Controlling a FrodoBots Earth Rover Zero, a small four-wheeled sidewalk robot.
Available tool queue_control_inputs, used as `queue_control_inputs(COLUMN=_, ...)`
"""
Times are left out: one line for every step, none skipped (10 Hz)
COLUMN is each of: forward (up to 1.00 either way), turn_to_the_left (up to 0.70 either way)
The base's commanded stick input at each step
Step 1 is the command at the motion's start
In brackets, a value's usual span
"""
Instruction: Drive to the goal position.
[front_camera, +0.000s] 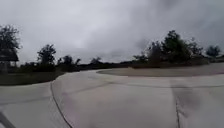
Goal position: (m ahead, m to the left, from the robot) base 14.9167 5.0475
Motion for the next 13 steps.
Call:
queue_control_inputs(forward=0.85, turn_to_the_left=0.34)
queue_control_inputs(forward=0.85, turn_to_the_left=0.34)
queue_control_inputs(forward=0.85, turn_to_the_left=0.34)
queue_control_inputs(forward=0.85, turn_to_the_left=0.34)
queue_control_inputs(forward=0.85, turn_to_the_left=0.34)
queue_control_inputs(forward=0.85, turn_to_the_left=0.32)
queue_control_inputs(forward=0.85, turn_to_the_left=0.11)
queue_control_inputs(forward=0.85, turn_to_the_left=0.0)
queue_control_inputs(forward=0.85, turn_to_the_left=0.0)
queue_control_inputs(forward=0.85, turn_to_the_left=0.0)
queue_control_inputs(forward=0.85, turn_to_the_left=0.0)
queue_control_inputs(forward=0.85, turn_to_the_left=0.0)
queue_control_inputs(forward=0.85, turn_to_the_left=0.0)
